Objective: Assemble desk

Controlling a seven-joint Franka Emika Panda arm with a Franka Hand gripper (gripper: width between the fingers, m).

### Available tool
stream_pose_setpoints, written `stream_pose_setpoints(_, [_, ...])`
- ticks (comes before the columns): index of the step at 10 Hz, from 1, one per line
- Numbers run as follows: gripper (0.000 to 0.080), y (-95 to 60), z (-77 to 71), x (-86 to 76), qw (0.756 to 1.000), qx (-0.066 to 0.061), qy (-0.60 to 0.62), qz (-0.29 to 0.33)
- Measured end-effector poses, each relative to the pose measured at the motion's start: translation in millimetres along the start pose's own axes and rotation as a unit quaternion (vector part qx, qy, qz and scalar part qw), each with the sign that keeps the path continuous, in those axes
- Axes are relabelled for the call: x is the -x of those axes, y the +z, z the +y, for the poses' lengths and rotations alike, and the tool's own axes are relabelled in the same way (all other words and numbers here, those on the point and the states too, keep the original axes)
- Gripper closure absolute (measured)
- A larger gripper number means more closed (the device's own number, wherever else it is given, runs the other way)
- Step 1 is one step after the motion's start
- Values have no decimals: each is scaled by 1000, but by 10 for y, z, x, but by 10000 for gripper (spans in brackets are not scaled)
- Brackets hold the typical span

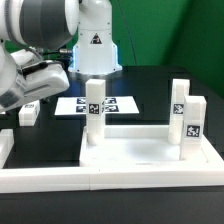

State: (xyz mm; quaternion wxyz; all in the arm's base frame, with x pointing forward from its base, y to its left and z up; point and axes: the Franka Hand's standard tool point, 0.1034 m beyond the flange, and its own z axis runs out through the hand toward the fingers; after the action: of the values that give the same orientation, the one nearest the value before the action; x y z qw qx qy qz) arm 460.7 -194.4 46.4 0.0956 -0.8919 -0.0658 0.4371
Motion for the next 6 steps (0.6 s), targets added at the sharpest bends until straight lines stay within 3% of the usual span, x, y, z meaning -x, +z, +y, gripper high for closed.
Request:
stream_pose_setpoints(1, [151, 66, -24, -9, 1000, 19, 6, -20])
stream_pose_setpoints(6, [151, 47, -5, -3, 1000, 20, 4, -17])
